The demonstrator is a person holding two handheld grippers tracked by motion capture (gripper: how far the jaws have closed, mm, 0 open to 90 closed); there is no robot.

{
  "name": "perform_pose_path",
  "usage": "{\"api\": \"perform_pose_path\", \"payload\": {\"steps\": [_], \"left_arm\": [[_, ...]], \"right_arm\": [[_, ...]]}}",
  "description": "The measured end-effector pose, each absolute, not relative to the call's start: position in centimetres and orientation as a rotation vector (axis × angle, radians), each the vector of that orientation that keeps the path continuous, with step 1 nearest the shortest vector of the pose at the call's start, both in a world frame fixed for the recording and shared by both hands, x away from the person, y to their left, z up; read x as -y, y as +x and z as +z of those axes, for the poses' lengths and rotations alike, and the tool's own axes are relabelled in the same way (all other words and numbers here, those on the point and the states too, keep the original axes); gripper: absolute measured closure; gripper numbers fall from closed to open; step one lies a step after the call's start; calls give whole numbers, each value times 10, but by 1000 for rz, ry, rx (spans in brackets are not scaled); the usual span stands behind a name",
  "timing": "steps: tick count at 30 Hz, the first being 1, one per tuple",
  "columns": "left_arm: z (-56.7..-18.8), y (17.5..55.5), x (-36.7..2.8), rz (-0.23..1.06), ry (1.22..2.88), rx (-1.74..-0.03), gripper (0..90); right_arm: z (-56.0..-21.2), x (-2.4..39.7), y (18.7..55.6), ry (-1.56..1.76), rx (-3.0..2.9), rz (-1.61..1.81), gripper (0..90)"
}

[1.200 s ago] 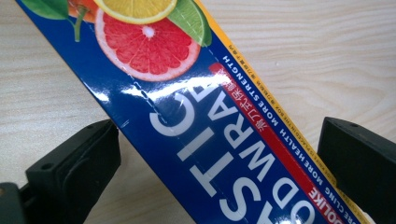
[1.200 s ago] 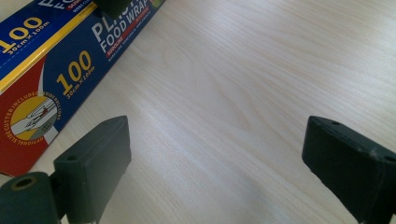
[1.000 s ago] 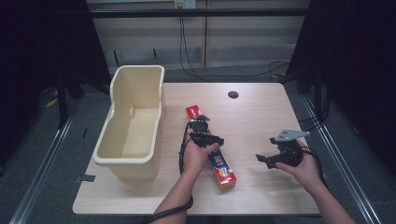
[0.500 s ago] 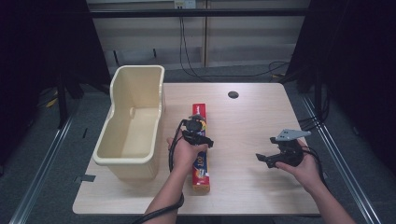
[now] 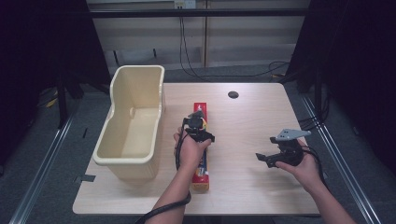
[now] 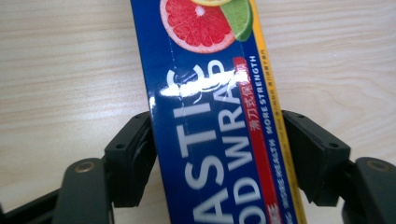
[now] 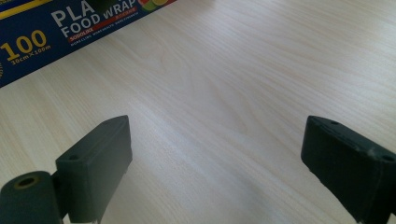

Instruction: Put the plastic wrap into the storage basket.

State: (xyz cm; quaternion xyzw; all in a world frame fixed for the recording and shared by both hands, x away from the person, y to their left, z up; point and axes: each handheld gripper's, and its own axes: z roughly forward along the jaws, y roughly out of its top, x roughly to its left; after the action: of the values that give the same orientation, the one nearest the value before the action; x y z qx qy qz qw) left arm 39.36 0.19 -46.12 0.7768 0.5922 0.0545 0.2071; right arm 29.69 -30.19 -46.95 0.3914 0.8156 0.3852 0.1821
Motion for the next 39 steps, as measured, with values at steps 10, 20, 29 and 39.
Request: {"api": "perform_pose_path", "payload": {"steps": [10,20,29,39], "left_arm": [[-459,399,-2,124,2174,-1731,376],[-446,400,-6,4,2257,-1689,406],[-415,401,-9,-67,2293,-1666,407],[-380,403,-19,-87,2341,-1638,407]], "right_arm": [[-469,303,297,1104,-2296,1093,84],[-468,303,297,1102,-2291,1100,84],[-468,303,296,1100,-2286,1107,71],[-467,303,296,1101,-2276,1124,43]]}}
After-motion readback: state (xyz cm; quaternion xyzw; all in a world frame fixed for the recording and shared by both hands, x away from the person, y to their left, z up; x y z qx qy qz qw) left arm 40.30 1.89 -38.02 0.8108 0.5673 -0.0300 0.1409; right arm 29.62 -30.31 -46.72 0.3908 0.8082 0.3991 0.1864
